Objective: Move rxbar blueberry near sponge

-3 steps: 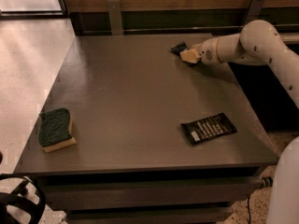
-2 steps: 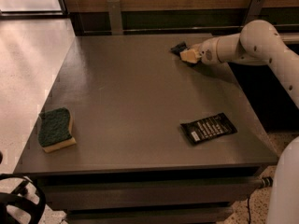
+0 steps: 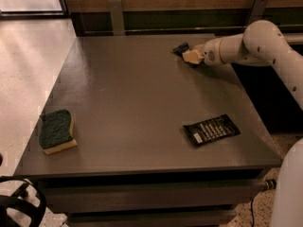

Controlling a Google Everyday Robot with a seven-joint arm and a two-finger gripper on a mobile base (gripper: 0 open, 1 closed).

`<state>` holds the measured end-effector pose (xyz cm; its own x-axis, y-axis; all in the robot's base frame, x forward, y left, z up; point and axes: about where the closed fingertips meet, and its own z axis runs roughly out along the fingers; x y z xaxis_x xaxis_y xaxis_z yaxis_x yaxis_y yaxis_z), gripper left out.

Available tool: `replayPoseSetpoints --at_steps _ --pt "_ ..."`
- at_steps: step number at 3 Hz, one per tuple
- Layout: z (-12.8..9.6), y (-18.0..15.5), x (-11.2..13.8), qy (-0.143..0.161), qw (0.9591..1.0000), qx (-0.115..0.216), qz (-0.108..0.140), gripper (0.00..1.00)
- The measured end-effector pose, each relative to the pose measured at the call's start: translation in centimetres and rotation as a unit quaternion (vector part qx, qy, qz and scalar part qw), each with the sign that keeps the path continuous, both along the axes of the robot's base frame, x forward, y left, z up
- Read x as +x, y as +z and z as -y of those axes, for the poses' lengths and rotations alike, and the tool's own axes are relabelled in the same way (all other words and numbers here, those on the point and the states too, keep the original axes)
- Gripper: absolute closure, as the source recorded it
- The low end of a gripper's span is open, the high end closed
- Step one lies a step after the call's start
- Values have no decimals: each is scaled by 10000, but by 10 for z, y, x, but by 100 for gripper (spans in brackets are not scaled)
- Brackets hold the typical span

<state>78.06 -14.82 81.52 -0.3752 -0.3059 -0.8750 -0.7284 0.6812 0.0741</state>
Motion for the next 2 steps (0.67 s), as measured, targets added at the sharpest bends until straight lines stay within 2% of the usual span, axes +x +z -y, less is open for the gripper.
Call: replayPoseSetpoints --at_steps 2 --pt "0 0 0 1 10000 0 0 100"
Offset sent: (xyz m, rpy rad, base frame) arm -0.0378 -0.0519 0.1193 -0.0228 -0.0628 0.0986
